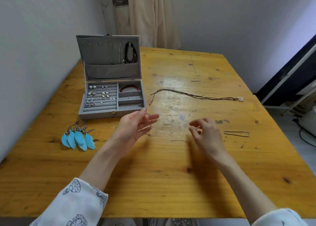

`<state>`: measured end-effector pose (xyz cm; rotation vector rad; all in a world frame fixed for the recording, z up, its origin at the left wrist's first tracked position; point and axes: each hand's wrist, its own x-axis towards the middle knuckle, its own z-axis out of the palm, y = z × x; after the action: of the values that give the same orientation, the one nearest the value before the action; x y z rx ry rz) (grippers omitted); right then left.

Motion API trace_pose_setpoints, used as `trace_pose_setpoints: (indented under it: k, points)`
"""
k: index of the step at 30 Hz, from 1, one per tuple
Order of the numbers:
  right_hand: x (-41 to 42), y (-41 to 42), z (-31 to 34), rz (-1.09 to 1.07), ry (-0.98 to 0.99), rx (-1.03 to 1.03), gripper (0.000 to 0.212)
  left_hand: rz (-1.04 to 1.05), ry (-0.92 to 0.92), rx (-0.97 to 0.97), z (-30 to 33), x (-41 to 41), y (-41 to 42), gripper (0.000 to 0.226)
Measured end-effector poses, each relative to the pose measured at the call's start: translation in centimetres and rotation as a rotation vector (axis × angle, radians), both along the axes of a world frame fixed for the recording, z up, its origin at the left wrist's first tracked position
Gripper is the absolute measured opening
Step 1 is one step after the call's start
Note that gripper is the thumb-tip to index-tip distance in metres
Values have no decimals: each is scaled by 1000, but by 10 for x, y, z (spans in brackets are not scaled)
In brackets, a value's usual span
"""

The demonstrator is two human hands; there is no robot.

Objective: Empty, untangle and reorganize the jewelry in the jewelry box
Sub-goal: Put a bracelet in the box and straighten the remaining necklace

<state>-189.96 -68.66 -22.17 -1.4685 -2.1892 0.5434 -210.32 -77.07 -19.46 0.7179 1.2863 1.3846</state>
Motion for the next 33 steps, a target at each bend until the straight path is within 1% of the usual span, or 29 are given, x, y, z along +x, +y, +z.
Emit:
trace_pose_setpoints:
  k: [2, 5, 8, 9, 10, 12, 13, 14, 15, 17, 18, 19, 21, 23, 25, 28, 30, 33]
  points:
    - [13, 4, -5, -56, -169, 51, 26, -3, -195, 9, 2, 1, 0, 29]
    - [20, 5, -10, -41, -222, 67, 23, 4, -344, 6, 1, 4, -1, 25]
    - [19, 7, -12, 35, -276, 108, 20, -10, -391, -11, 2, 4, -2, 25]
    - [17, 9, -12, 74, -270, 107, 19, -13, -383, -18, 2, 3, -2, 26]
    - [13, 10, -11, 109, -224, 98, 17, -14, -371, -25, 3, 2, -2, 27]
    - [1, 10, -7, 133, -7, 49, 9, -6, -352, -39, 4, -3, -2, 29]
    - [-7, 9, -4, 120, 138, -9, 6, 1, -345, -44, 6, -7, -2, 29]
    - [-16, 8, -1, 100, 297, -106, 7, 7, -336, -48, 8, -11, -1, 30]
    - [-26, 8, 2, 85, 482, -241, 9, 15, -324, -50, 10, -16, 0, 30]
    - [-46, 8, 12, 81, 894, -582, 10, 32, -304, -52, 15, -28, 2, 29]
    - [-56, 10, 15, 92, 1063, -727, 11, 42, -292, -51, 17, -35, 4, 29]
    - [-65, 12, 18, 102, 1174, -820, 12, 52, -269, -53, 19, -42, 6, 28]
    - [-83, 18, 21, 122, 1264, -877, 13, 80, -164, -71, 23, -57, 13, 27]
    - [-99, 25, 21, 130, 1291, -846, 15, 110, -14, -87, 26, -72, 24, 24]
    - [-113, 34, 18, 111, 1372, -848, 20, 123, 175, -89, 30, -86, 39, 22]
    - [-130, 47, 9, 71, 1548, -961, 22, 113, 452, -64, 31, -100, 66, 21]
    - [-135, 53, -1, 61, 1589, -1021, 21, 81, 686, -68, 26, -103, 84, 21]
    - [-134, 60, -11, 63, 1643, -1083, 25, -12, 1111, -100, 13, -103, 102, 21]
